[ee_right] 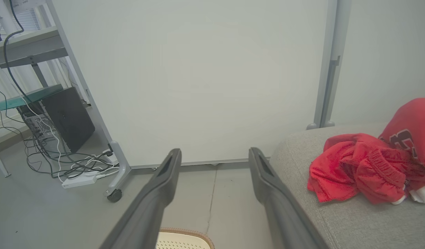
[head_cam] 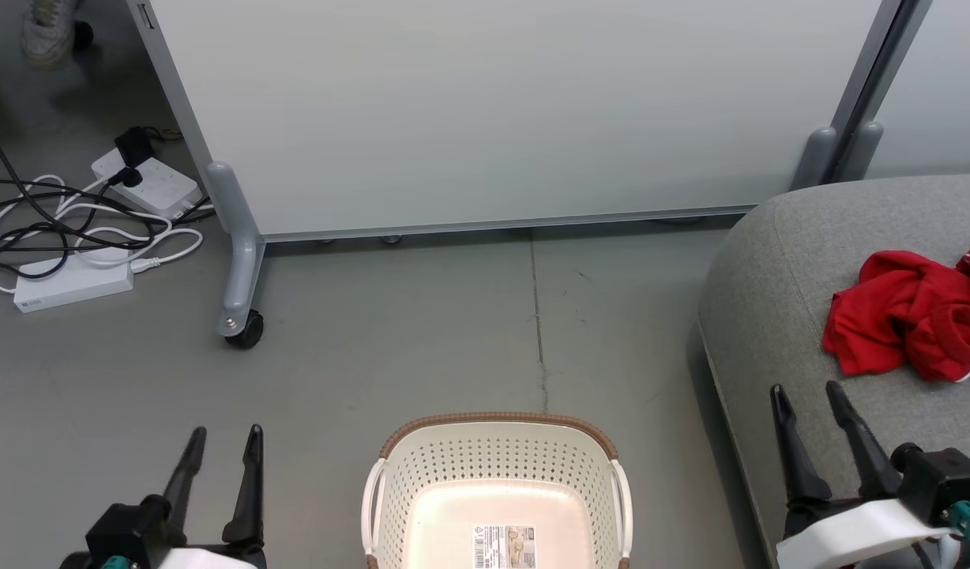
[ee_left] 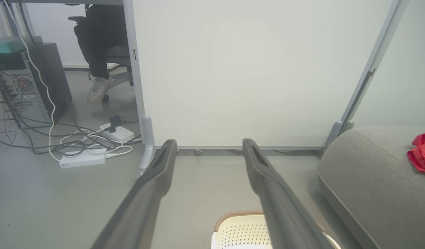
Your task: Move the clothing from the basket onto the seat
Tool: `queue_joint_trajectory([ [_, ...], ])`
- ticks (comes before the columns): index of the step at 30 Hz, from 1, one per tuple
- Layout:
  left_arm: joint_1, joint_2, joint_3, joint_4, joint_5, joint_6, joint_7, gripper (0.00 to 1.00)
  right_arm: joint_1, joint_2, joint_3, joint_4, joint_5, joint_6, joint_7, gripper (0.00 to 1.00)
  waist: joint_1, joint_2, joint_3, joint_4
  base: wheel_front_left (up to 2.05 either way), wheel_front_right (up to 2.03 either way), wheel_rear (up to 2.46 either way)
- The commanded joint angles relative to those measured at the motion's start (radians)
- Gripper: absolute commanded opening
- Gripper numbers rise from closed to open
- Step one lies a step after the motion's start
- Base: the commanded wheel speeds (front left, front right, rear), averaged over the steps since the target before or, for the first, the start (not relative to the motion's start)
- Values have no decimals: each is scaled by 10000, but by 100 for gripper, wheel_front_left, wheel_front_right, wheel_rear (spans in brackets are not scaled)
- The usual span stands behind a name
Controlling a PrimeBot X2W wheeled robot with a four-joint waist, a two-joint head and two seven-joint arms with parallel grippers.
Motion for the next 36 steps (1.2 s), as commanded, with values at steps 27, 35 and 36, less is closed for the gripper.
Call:
queue_joint_trajectory([
  [27,504,-576,286,-637,-3646,-550,377,0,0,-333,-316,216,4537,4,1127,0,0,-1,19,-104,0,0,0],
  [35,621,-702,384,-862,-4674,-711,473,0,-32,-416,-453,241,5781,6,1474,0,0,-1,25,-139,0,0,0],
  [36,634,-718,395,-890,-4791,-726,487,0,-35,-425,-471,244,5928,6,1515,0,0,-1,25,-144,0,0,0],
])
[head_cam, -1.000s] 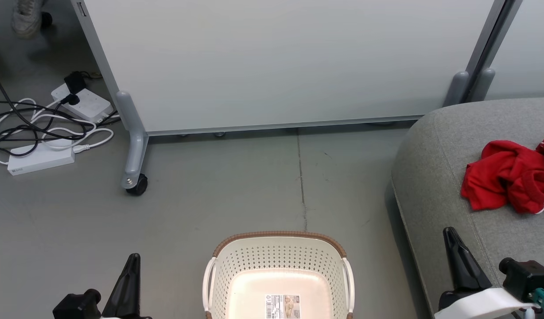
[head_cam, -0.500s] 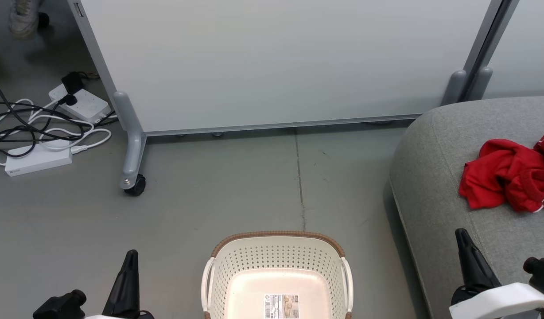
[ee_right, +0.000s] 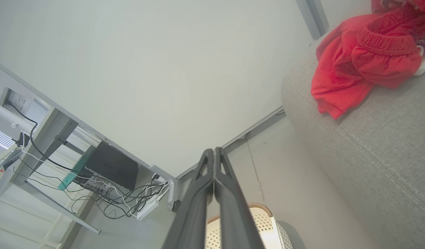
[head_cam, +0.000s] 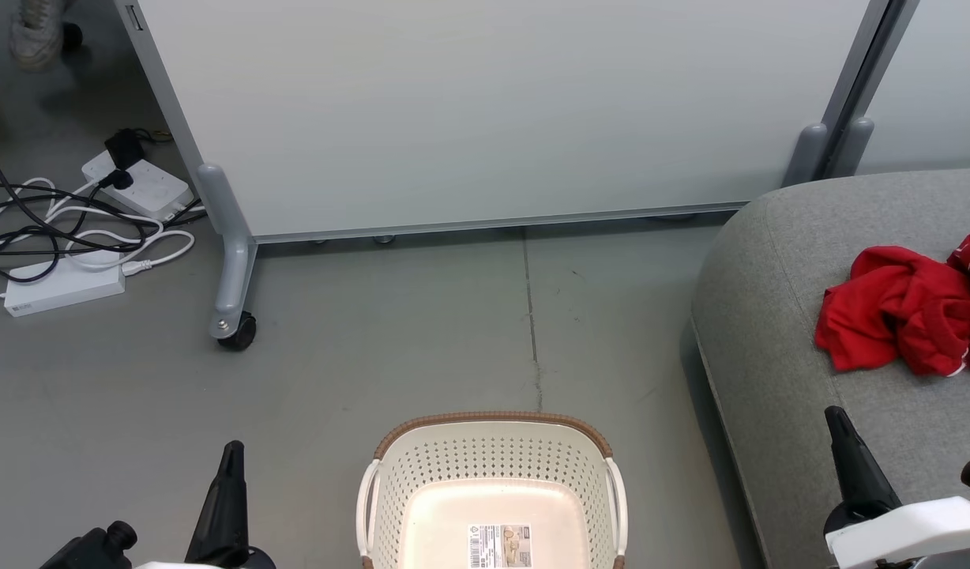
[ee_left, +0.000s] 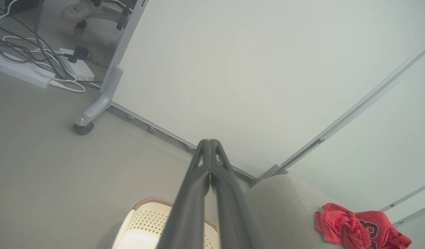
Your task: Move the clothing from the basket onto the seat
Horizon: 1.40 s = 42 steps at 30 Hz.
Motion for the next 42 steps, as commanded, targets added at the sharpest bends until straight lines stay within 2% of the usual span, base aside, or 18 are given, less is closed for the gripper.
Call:
queue_joint_trajectory([
  [1,38,33,103,-216,-309,-91,23,0,-206,-127,-93,-95,398,8,105,0,0,0,1,-6,0,0,0],
  [24,278,-281,340,-751,-2754,-468,267,0,-305,-256,-494,-17,3318,12,1018,0,0,0,19,-108,0,0,0],
  [42,446,-475,483,-1076,-4256,-702,412,0,-350,-303,-792,39,5055,15,1623,0,0,0,31,-183,0,0,0],
])
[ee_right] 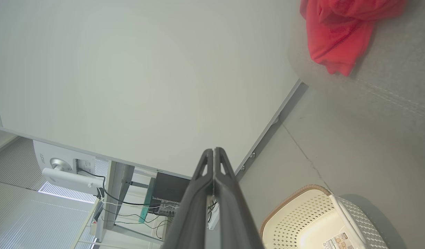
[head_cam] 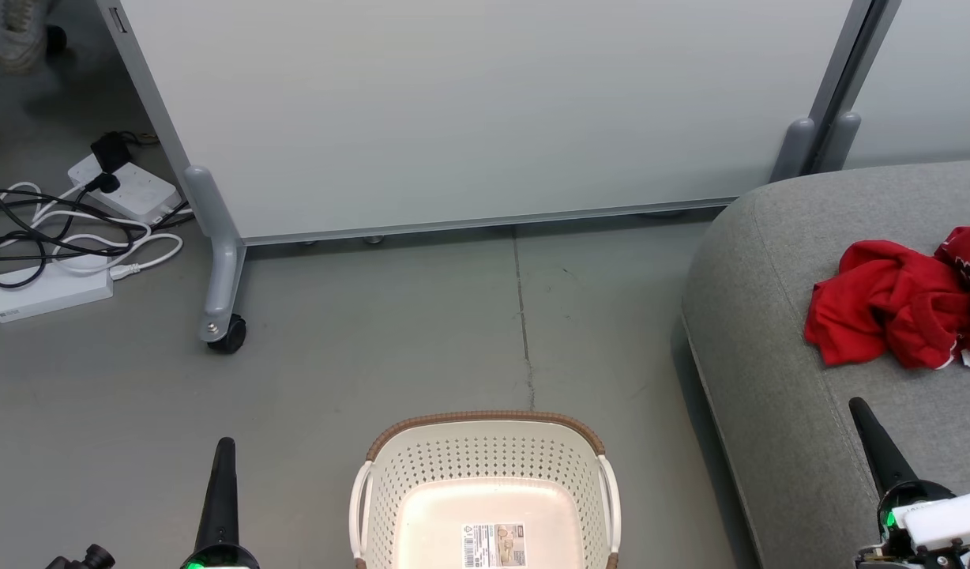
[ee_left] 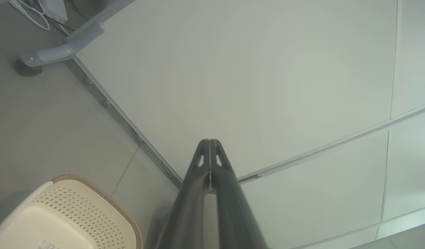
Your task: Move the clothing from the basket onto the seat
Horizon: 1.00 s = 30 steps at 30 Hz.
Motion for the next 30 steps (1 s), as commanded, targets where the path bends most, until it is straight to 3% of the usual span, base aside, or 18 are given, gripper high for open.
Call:
queue_joint_trajectory([
  [1,54,33,76,-135,-215,-97,15,0,-148,-101,-71,-31,238,16,103,0,0,0,1,-4,0,0,0],
  [30,282,-251,278,-582,-2269,-410,228,0,-247,-111,-543,45,2603,21,998,0,0,0,22,-132,0,0,0],
])
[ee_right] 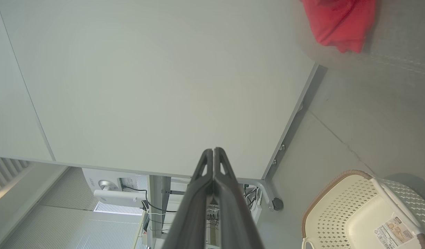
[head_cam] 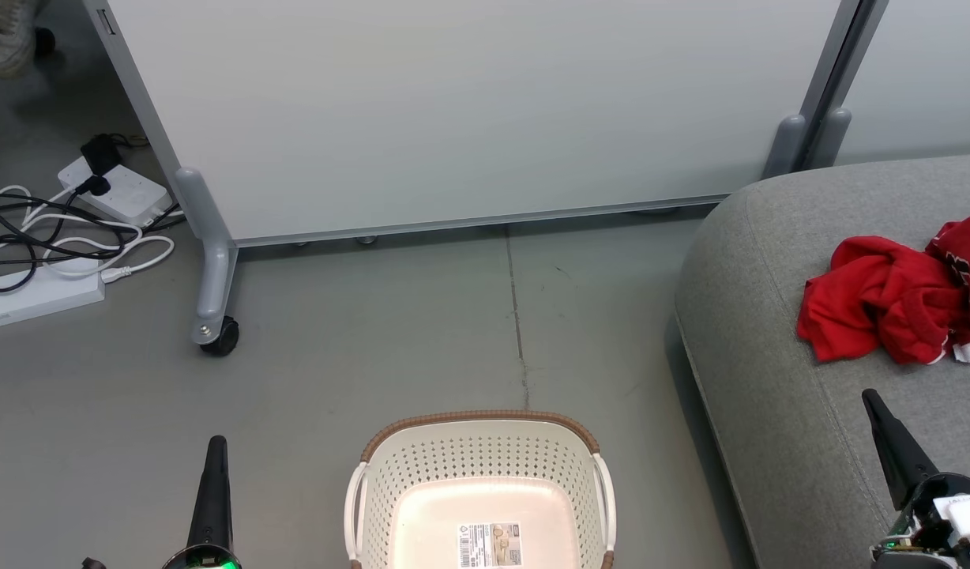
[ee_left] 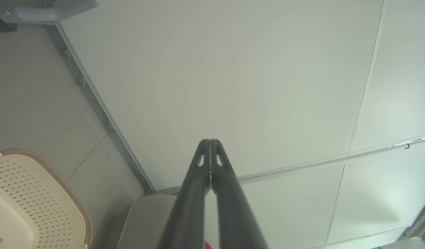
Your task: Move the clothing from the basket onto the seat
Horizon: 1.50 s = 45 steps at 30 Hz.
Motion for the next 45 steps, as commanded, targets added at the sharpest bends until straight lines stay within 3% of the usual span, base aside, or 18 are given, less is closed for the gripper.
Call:
queue_joint_trajectory([
  [1,93,0,72,-106,-169,-77,26,0,-136,-87,-66,-28,231,21,100,0,0,0,1,-6,0,0,0],
  [21,192,-153,184,-355,-1343,-261,159,0,-172,-56,-361,30,1541,25,639,0,0,0,16,-94,0,0,0],
  [45,196,-156,185,-344,-1330,-249,151,0,-199,54,-490,42,1372,25,737,0,0,0,16,-96,0,0,0],
])
